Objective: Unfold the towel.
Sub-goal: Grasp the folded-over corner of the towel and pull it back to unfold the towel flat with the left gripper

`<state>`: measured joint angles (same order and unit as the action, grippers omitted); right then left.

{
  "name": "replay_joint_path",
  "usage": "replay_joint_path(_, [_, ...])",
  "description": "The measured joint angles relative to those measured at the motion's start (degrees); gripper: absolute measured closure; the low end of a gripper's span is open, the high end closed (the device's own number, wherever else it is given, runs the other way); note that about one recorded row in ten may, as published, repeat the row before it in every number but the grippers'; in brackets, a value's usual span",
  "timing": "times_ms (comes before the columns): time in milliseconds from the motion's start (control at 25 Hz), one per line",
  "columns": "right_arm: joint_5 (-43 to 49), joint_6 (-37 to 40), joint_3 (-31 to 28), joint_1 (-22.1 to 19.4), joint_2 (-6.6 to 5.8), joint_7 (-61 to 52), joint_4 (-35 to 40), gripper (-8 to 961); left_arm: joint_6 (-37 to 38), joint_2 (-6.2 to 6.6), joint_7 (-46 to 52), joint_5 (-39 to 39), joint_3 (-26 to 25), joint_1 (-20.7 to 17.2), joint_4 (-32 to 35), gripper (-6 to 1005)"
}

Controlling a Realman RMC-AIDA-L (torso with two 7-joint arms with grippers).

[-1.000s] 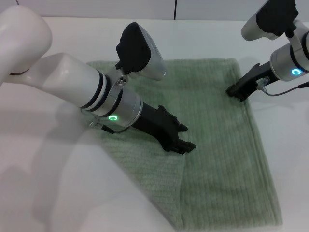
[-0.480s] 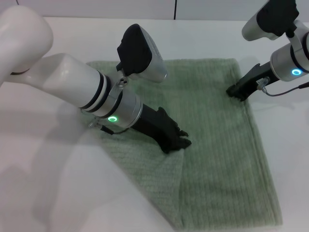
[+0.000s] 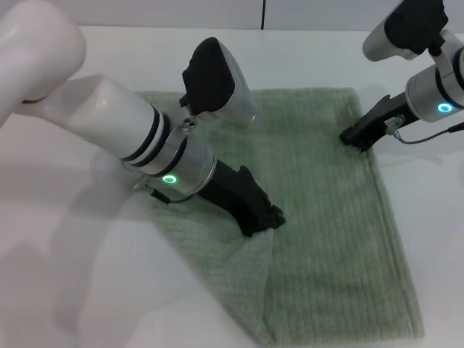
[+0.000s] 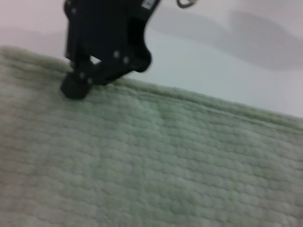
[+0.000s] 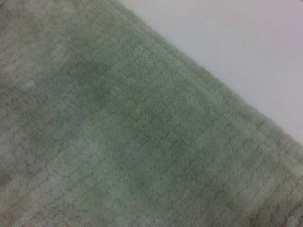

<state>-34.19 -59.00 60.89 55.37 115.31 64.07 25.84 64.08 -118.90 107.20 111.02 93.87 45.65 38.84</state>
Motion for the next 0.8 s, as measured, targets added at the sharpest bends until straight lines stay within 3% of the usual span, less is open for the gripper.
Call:
replay_joint_path(200, [0.0, -0.1, 0.0, -0.2, 0.0, 0.0, 0.0, 954, 5.4, 0.34, 2.7, 2.8, -0.7, 1.3, 1.1, 932])
replay_joint_path(480, [0.0, 0.0, 0.0, -0.3, 0.0, 0.0, 0.1, 954, 15.6, 0.76, 5.3, 8.3, -8.6, 0.6, 7.4, 923])
replay_joint_path(800, [0.0, 0.0, 0.1, -0.3, 0.0, 0.0, 0.1, 954, 21.4, 0.82, 7.1, 12.6, -12.1, 0.7, 9.7, 912])
